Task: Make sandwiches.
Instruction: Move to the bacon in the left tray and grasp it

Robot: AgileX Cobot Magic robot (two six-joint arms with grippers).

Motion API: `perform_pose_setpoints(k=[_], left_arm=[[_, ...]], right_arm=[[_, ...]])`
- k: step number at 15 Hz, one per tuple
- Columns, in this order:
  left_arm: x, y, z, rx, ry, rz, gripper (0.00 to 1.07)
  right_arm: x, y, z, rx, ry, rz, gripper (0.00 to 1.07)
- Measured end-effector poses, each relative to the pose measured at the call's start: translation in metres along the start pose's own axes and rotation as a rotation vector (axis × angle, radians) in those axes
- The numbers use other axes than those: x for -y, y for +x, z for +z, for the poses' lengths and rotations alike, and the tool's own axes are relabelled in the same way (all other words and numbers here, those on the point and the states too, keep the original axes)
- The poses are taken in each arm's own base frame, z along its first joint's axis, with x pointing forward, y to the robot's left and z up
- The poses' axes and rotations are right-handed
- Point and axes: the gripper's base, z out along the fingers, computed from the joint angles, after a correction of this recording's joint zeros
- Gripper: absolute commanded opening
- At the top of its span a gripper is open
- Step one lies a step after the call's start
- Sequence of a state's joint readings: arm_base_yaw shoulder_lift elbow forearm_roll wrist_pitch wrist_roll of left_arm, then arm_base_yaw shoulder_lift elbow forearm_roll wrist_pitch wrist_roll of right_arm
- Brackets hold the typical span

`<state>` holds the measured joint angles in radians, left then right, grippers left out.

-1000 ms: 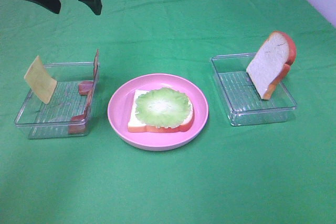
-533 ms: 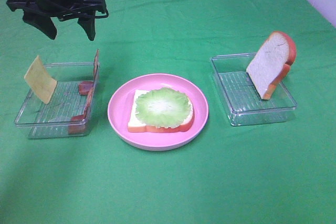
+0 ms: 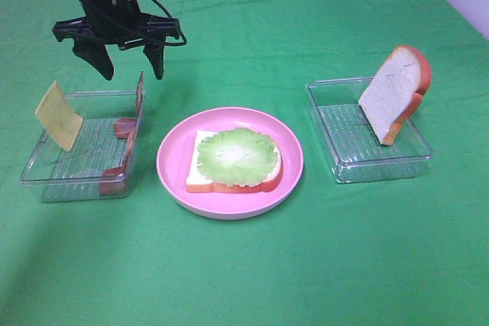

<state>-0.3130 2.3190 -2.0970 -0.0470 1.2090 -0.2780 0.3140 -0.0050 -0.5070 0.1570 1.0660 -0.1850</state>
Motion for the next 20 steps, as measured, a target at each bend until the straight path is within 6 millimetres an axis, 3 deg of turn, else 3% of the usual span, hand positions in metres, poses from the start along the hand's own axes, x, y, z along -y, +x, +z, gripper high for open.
perform_pose_setpoints(k=[6, 8, 14, 18, 20], left_arm=[[-0.002, 0.002, 0.031, -0.062, -0.014, 0.002, 0.72], [-0.002, 0.003, 0.036, -0.071, -0.016, 0.008, 0.67], [-0.002, 0.002, 0.036, -0.06, -0.012, 0.045, 0.21], [-0.001, -0.001, 0.036, -0.035, -0.005, 0.052, 0.02], [-0.001, -0.001, 0.036, -0.034, -0.005, 0.056, 0.0]], right_arm=[[0.0, 0.0, 0.0, 0.0, 0.0, 0.0, 0.85], [0.0, 0.0, 0.0, 0.0, 0.0, 0.0, 0.85], [0.0, 0.0, 0.0, 0.0, 0.0, 0.0, 0.85], [0.0, 0.0, 0.0, 0.0, 0.0, 0.0, 0.85], [0.0, 0.0, 0.0, 0.0, 0.0, 0.0, 0.85]])
